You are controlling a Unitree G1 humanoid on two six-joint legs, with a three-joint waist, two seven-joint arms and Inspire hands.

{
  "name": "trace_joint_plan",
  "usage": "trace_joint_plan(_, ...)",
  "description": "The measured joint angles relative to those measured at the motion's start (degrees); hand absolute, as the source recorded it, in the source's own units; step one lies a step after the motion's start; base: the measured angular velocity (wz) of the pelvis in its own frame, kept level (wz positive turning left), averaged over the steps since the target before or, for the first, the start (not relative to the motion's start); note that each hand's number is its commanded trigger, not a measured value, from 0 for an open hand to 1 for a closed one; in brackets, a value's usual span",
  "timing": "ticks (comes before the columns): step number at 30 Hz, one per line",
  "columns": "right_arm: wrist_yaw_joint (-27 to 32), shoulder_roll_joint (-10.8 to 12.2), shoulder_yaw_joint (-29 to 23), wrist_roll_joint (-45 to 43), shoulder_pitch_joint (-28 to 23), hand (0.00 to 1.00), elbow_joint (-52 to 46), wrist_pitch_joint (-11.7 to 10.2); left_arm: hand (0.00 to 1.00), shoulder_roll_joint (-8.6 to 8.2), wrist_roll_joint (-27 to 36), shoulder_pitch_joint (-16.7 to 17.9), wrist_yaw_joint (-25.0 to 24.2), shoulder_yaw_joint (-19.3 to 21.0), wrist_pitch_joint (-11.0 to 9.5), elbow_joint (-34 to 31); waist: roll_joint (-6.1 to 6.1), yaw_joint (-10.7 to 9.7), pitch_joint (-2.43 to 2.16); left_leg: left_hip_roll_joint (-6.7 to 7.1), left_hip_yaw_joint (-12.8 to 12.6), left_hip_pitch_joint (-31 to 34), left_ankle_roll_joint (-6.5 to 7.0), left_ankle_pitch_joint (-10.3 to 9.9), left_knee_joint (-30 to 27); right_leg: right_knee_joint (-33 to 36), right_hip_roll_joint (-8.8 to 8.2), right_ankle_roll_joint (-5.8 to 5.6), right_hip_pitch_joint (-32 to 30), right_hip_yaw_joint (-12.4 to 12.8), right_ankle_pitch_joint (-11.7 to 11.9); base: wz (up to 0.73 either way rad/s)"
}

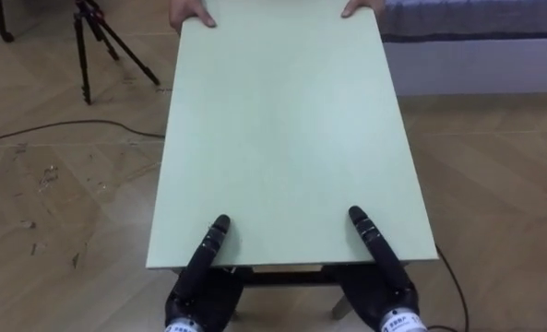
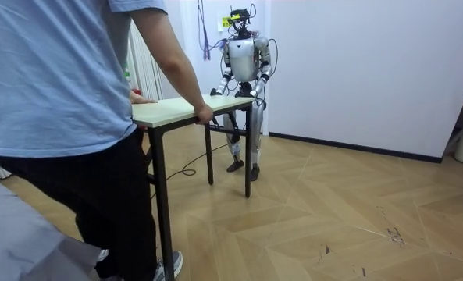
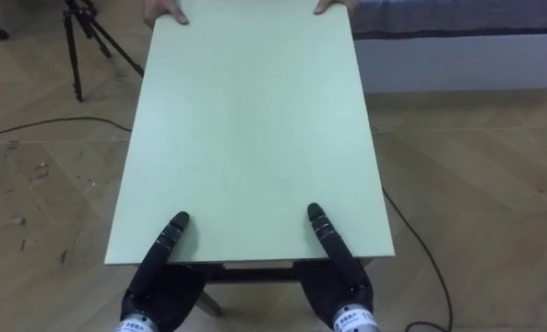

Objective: Move table with human

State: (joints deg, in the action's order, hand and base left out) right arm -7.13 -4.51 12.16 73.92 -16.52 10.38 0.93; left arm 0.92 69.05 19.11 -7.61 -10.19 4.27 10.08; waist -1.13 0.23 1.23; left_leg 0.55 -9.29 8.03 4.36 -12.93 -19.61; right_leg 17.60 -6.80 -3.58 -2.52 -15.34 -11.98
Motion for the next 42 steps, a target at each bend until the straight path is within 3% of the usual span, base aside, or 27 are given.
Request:
trace_joint_plan(8,-0.7,-0.1,0.4,0.1,-0.5,1.00,0.0,-0.8,1.00,0.09,0.0,0.3,-0.2,-0.2,-0.2,0.0,0.58,0.4,0.11,-0.75,0.0,0.8,-0.16,-0.1,-1.7,0.1,0.53,0.26,-0.3,0.4,0.0,0.01)
trace_joint_plan(10,-0.9,-0.1,0.5,0.2,-0.6,1.00,0.0,-0.8,1.00,0.25,0.0,0.5,-0.3,-0.3,-0.2,-0.3,0.80,0.3,0.11,-1.44,0.2,2.1,-0.63,-0.6,-3.9,0.4,1.04,0.76,-0.7,0.9,-0.3,0.00)
trace_joint_plan(14,-1.2,-0.1,0.7,1.8,-0.9,1.00,0.0,-0.9,1.00,0.82,0.1,0.4,-0.5,-0.4,-0.1,-0.6,0.99,2.2,0.00,-3.60,1.7,4.5,-2.27,-2.3,-8.4,1.6,3.33,2.49,-2.4,1.4,-1.2,-0.11)
trace_joint_plan(16,-1.6,-0.1,1.0,2.0,-1.4,1.00,0.0,-1.7,1.00,1.35,0.2,0.4,-0.7,-0.8,0.0,-0.7,1.37,4.2,-0.24,-3.54,4.0,4.6,-4.70,-1.7,-7.8,1.7,4.36,3.48,-3.7,3.6,-0.9,-0.38)
trace_joint_plan(17,-1.8,-0.1,1.8,2.0,-1.6,1.00,0.0,-2.4,1.00,1.88,0.4,0.7,-1.3,-0.5,0.3,-0.7,2.32,5.1,-0.82,-2.67,7.8,4.7,-9.95,-1.1,-6.2,0.2,4.20,4.53,-4.6,4.3,0.0,-0.47)
trace_joint_plan(18,-1.9,-0.3,2.6,1.8,-0.9,1.00,-0.1,-2.4,1.00,1.82,0.8,1.2,-2.5,0.4,0.5,-1.0,2.38,5.2,-0.60,-4.33,9.5,5.5,-11.83,-1.9,-11.2,-0.6,4.48,5.73,-4.9,3.6,1.1,-0.59)
trace_joint_plan(19,-1.8,-0.3,3.4,1.4,-0.3,1.00,0.4,-2.4,1.00,1.51,1.1,2.3,-3.5,1.1,0.3,-1.0,0.94,5.1,-0.74,-9.02,9.7,5.3,-10.73,-3.4,-20.4,0.5,6.64,6.74,-4.5,2.0,1.4,-0.40)
trace_joint_plan(20,-1.8,-0.2,3.5,0.6,-0.3,1.00,0.6,-2.4,1.00,1.54,1.2,2.6,-3.5,1.2,0.3,-1.0,0.50,4.9,-0.72,-10.96,10.0,4.3,-10.59,-3.5,-23.0,1.2,7.36,7.18,-4.3,0.7,1.2,-0.11)
trace_joint_plan(21,-1.9,0.1,3.5,0.4,-0.4,1.00,0.5,-2.6,1.00,1.51,1.1,2.7,-3.5,1.1,0.4,-1.0,-0.05,4.3,-0.52,-13.82,11.4,2.1,-10.45,-3.3,-24.7,2.3,7.98,7.83,-4.6,-1.6,0.8,0.23)
trace_joint_plan(23,-2.3,-0.2,3.0,0.8,-0.4,1.00,0.1,-2.8,1.00,1.09,1.1,2.2,-3.6,0.8,0.5,-1.2,-0.34,2.5,-0.34,-15.98,12.7,-1.6,-10.83,-2.9,-23.3,3.4,8.05,8.00,-5.7,-3.7,0.7,0.48)
trace_joint_plan(25,-2.7,-0.7,2.0,1.6,-0.1,1.00,-0.7,-2.7,1.00,0.93,1.0,0.4,-3.3,-0.3,0.5,-1.2,-1.67,0.4,0.24,-17.65,12.5,-5.5,-11.16,-3.2,-16.8,4.0,7.83,7.92,-6.9,-5.1,0.7,0.61)
trace_joint_plan(26,-2.8,-0.7,0.7,1.7,0.4,1.00,-1.1,-2.7,1.00,0.97,0.8,-1.3,-2.9,-0.9,0.5,-1.2,-2.19,-0.4,0.53,-17.80,11.5,-7.1,-12.64,-5.8,-10.5,6.4,6.68,7.65,-9.5,-5.2,0.9,0.60)
trace_joint_plan(27,-2.8,-0.6,-0.6,2.0,1.1,1.00,-1.4,-2.4,1.00,1.03,0.7,-3.1,-2.2,-1.3,0.5,-1.2,-2.22,-1.6,0.51,-16.94,8.4,-7.5,-13.33,-7.0,-5.1,9.1,4.74,6.70,-12.8,-4.1,1.5,0.56)
trace_joint_plan(28,-2.8,-0.6,-1.1,2.0,1.3,1.00,-1.6,-2.4,1.00,1.06,0.6,-4.0,-1.8,-1.5,0.5,-1.2,-2.28,-2.0,0.55,-16.36,6.0,-7.3,-13.23,-7.1,-3.4,10.1,3.78,6.00,-14.3,-3.0,1.9,0.45)
trace_joint_plan(29,-3.1,-0.4,-2.7,1.5,1.6,1.00,-2.2,-2.2,1.00,1.03,0.6,-5.8,-1.2,-2.1,0.5,-1.1,-2.29,-2.1,0.56,-14.48,2.0,-6.6,-13.14,-7.1,-0.9,12.7,1.45,4.64,-17.9,-0.6,3.3,0.15)
trace_joint_plan(30,-3.4,-0.2,-3.7,0.9,2.1,1.00,-2.3,-2.0,1.00,0.92,0.6,-7.2,-0.9,-2.4,0.4,-0.6,-2.31,-2.0,0.72,-12.24,0.2,-6.6,-12.53,-7.4,0.6,18.3,-1.28,4.15,-22.5,0.9,5.3,-0.07)
trace_joint_plan(31,-3.4,-0.2,-3.8,0.7,2.7,1.00,-2.2,-1.9,1.00,0.77,0.6,-7.9,-0.9,-2.4,0.0,-0.1,-2.37,-1.9,1.29,-10.81,0.7,-6.8,-11.54,-7.7,0.5,23.8,-2.94,3.99,-26.2,1.4,7.3,-0.36)
trace_joint_plan(32,-3.4,-0.2,-3.8,0.2,2.9,1.00,-2.1,-1.7,1.00,0.50,0.8,-7.8,-1.1,-2.6,-1.0,0.6,-3.02,-1.9,1.35,-9.35,2.0,-5.7,-9.74,-8.7,-1.0,22.7,-2.91,2.16,-30.0,2.7,7.5,-0.21)
trace_joint_plan(33,-4.0,0.5,-3.6,-0.2,2.6,1.00,-2.6,-1.3,1.00,1.75,1.5,-7.5,-2.0,-2.6,-1.8,0.4,-1.71,-2.2,1.04,-6.68,1.8,-2.5,-9.39,-9.0,-4.2,13.3,-3.93,1.74,-29.8,2.5,14.4,0.00)
trace_joint_plan(34,-4.7,-0.3,-3.6,-0.5,2.0,1.00,-4.0,-1.2,1.00,1.24,2.4,-7.6,-2.3,-2.9,-1.8,0.7,-2.29,-2.4,0.99,-5.50,-0.2,-0.4,-7.78,-10.2,-6.8,11.3,-5.93,3.66,-29.2,0.7,13.7,0.11)
trace_joint_plan(35,-4.7,-0.3,-3.3,-0.6,2.1,1.00,-4.0,-1.2,1.00,1.29,3.0,-7.6,-2.2,-3.0,-1.7,0.7,-2.32,-2.5,1.01,-5.22,-1.1,0.3,-7.45,-10.6,-7.7,10.8,-6.26,3.93,-29.3,0.5,14.1,0.13)
trace_joint_plan(37,-4.7,-0.7,-3.7,-0.4,1.9,1.00,-3.9,-1.0,1.00,1.23,3.1,-8.0,-2.2,-3.8,-1.6,1.2,-2.23,-3.0,0.98,-4.91,-3.8,1.6,-6.17,-11.4,-9.4,9.4,-7.03,3.10,-29.3,1.0,16.4,0.06)
trace_joint_plan(38,-4.8,-0.4,-4.6,-0.3,1.9,1.00,-3.6,-0.3,1.00,1.10,2.9,-8.3,-2.2,-3.9,-1.7,1.7,-2.04,-3.2,0.87,-4.78,-5.8,2.5,-5.82,-11.5,-9.8,6.8,-6.83,2.80,-29.2,1.2,19.8,-0.11)
trace_joint_plan(39,-4.8,-0.4,-5.3,-0.3,1.9,1.00,-3.6,0.5,1.00,1.03,3.1,-8.3,-2.2,-3.9,-1.7,1.9,-2.05,-3.2,0.86,-4.53,-7.3,3.2,-4.61,-11.1,-10.5,3.3,-6.63,2.18,-28.5,1.3,24.1,-0.19)
trace_joint_plan(40,-4.8,-0.4,-5.4,-0.5,1.8,1.00,-3.6,0.8,1.00,1.15,3.2,-8.2,-2.2,-3.9,-1.7,1.9,-1.96,-3.3,0.81,-4.36,-8.0,3.6,-4.07,-10.8,-11.0,1.5,-6.55,2.05,-28.1,1.3,26.4,-0.20)
trace_joint_plan(41,-4.8,-0.2,-6.0,-0.7,1.3,1.00,-3.6,1.7,1.00,1.29,3.2,-7.7,-2.2,-4.1,-1.7,1.9,-1.91,-3.6,0.69,-4.93,-10.0,4.1,-2.31,-10.7,-11.4,-0.2,-6.61,1.18,-27.4,0.8,29.3,0.14)
trace_joint_plan(42,-4.8,0.2,-6.8,-0.7,0.2,1.00,-3.6,2.3,1.00,1.54,2.9,-7.8,-2.2,-4.6,-1.6,2.5,-2.16,-4.6,0.72,-6.38,-13.9,4.2,-1.42,-10.7,-12.4,6.7,-7.68,1.81,-27.6,-0.4,24.8,0.41)
